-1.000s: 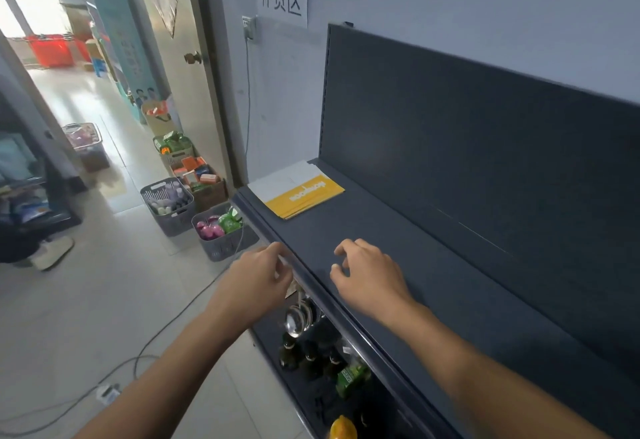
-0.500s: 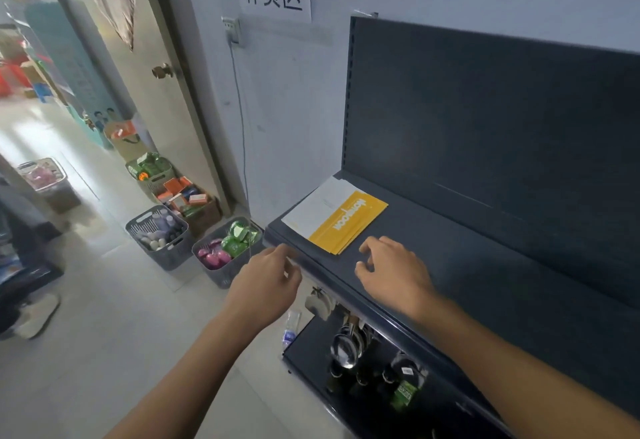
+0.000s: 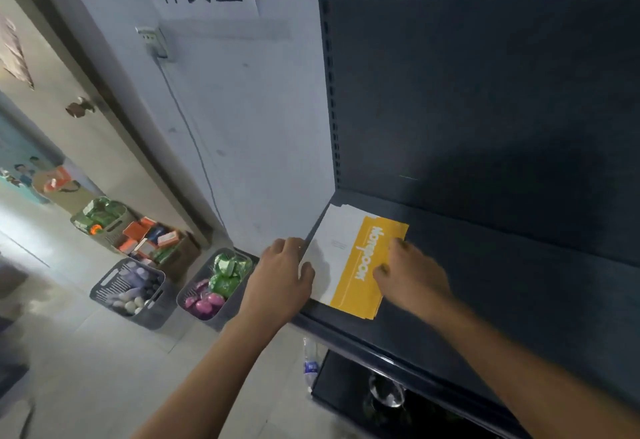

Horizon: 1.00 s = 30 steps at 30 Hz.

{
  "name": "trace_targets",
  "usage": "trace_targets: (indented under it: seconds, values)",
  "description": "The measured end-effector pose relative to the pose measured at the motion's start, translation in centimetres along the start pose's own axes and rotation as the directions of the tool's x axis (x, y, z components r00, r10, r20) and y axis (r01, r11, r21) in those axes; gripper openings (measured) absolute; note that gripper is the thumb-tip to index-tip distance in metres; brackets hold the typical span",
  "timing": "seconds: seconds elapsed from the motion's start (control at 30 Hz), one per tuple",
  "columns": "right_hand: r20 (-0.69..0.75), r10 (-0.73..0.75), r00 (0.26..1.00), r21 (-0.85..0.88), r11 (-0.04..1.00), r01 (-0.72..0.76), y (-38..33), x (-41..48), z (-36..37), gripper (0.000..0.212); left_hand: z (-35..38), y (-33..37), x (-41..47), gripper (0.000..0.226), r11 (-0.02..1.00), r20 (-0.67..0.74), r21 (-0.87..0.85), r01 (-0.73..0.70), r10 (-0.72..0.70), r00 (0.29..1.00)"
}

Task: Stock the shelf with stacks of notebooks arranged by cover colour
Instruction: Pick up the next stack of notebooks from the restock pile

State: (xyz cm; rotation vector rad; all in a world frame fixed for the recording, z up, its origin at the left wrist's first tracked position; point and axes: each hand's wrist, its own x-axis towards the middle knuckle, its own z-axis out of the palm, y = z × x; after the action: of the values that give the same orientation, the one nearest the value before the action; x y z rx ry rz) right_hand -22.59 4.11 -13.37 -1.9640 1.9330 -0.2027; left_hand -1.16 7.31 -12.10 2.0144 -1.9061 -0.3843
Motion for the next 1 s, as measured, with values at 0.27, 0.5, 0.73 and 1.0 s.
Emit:
trace_targets:
  seconds: [0.27, 0.5, 0.73, 1.0]
  values:
    - [0.107, 0.207, 0.972, 0.107, 0.97, -0.219, 0.7, 1.9, 0.2, 0.03, 2.1, 0.1, 5.7, 0.05, 0.995, 0.153, -0.005, -0.096, 0.096, 0.984]
    - [0.119, 0.268, 0.956, 0.141, 0.949, -0.283, -0.7, 2.0, 1.1, 0.035, 3.1, 0.1, 8.4, 0.032, 0.996, 0.217, 0.018, -0.084, 0.078, 0.973]
    - [0.031, 0.32, 0.947, 0.087, 0.943, -0.321, -3.1, 1.4, 2.3, 0.033, 3.4, -0.6, 9.5, 0.031, 0.999, 0.231, 0.004, -0.039, 0.037, 0.972]
    - [-0.003, 0.321, 0.947, 0.055, 0.946, -0.32, -4.7, 0.8, 3.2, 0.031, 2.9, -2.1, 10.5, 0.02, 1.0, 0.314, 0.004, 0.018, -0.018, 0.949]
